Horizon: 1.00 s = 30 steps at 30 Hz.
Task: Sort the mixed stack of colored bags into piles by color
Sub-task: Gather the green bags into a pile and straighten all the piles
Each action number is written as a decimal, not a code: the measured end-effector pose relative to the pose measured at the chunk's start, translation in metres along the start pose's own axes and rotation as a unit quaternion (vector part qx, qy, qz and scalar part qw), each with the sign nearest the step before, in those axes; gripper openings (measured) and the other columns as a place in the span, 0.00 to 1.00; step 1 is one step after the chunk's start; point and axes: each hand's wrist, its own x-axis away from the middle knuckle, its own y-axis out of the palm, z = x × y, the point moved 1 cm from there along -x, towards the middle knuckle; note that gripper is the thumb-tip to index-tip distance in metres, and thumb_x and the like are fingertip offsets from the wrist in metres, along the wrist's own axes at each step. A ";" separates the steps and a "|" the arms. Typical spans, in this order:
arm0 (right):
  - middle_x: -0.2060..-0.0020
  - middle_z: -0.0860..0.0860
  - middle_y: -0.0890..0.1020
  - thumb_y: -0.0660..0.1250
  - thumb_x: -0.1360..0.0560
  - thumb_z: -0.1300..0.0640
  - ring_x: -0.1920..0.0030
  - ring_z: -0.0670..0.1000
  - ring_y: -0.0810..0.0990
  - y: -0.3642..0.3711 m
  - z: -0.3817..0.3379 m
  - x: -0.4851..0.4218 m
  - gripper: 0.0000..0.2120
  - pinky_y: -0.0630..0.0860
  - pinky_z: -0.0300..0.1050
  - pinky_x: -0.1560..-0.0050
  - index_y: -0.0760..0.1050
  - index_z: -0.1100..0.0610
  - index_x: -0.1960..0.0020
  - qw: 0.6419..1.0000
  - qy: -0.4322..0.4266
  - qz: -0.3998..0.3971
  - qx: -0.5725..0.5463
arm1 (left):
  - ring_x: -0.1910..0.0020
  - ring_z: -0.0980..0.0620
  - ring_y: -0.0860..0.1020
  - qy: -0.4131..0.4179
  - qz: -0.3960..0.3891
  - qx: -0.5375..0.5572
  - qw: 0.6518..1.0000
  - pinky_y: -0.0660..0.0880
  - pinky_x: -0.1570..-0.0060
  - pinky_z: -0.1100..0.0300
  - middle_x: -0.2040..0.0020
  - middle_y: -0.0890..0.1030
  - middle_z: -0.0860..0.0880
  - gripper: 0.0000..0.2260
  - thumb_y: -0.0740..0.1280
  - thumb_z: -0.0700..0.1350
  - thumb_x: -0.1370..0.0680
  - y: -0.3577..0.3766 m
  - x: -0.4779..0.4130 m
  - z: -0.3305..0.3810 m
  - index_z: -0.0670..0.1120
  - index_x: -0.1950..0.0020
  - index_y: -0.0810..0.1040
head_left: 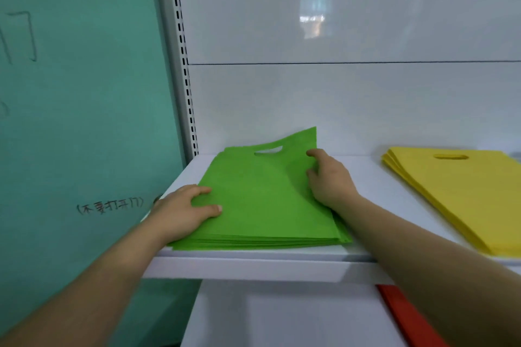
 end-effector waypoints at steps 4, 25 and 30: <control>0.37 0.58 0.74 0.59 0.21 0.62 0.39 0.60 0.74 -0.003 -0.004 0.003 0.19 0.70 0.51 0.39 0.67 0.56 0.30 0.993 -0.094 0.063 -0.031 | 0.34 0.49 0.71 -0.006 0.005 0.012 1.000 0.67 0.34 0.52 0.30 0.71 0.53 0.40 0.64 0.68 0.41 0.001 0.002 0.000 0.57 0.30 0.69; 0.51 0.50 0.73 0.59 0.20 0.61 0.55 0.49 0.69 -0.088 -0.033 0.031 0.18 0.65 0.39 0.53 0.68 0.54 0.31 0.942 -0.060 0.266 -0.197 | 0.48 0.46 0.77 0.112 0.099 0.234 0.961 0.75 0.45 0.46 0.38 0.71 0.51 0.26 0.69 0.36 0.26 -0.031 0.033 0.045 0.56 0.32 0.71; 0.51 0.47 0.73 0.62 0.21 0.57 0.56 0.50 0.72 -0.131 -0.013 0.074 0.19 0.68 0.41 0.53 0.67 0.50 0.31 0.944 0.011 0.283 -0.167 | 0.37 0.51 0.71 0.199 0.094 0.216 0.951 0.66 0.32 0.51 0.37 0.71 0.54 0.25 0.69 0.35 0.26 -0.016 0.049 0.081 0.50 0.31 0.71</control>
